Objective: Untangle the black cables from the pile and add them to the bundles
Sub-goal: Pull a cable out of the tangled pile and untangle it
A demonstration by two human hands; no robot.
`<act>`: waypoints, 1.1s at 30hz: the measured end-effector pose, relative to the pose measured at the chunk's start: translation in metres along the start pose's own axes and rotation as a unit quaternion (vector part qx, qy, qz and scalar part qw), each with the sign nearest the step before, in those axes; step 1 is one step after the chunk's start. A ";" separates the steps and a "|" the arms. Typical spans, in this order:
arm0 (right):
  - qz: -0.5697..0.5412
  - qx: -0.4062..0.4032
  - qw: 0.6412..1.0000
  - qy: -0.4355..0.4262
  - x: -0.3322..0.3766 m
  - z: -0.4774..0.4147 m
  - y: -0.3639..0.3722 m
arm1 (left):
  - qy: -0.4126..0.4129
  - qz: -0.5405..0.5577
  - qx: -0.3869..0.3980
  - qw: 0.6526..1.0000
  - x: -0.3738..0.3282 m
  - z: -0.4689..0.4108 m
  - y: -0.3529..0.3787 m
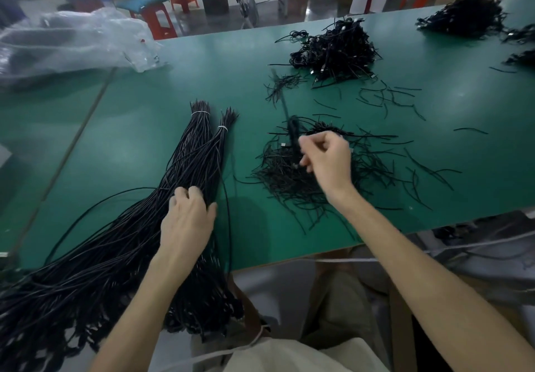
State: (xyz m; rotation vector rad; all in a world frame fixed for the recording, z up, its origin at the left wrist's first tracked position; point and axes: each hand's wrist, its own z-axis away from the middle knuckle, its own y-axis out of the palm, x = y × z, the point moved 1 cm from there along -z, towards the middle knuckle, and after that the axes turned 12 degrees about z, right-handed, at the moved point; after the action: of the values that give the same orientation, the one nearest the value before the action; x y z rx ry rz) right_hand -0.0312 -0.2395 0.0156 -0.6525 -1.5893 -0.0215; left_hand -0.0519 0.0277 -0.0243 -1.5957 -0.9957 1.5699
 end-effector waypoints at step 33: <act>0.154 0.324 0.933 -0.040 0.003 0.077 0.122 | 0.160 -0.199 0.010 0.967 0.032 -0.068 0.052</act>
State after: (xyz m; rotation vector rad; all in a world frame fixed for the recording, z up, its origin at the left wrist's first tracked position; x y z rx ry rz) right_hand -0.0509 -0.1066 -0.0376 -0.3716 -1.4356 0.7432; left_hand 0.0181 0.0337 -0.0825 -1.4638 -1.0368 1.0127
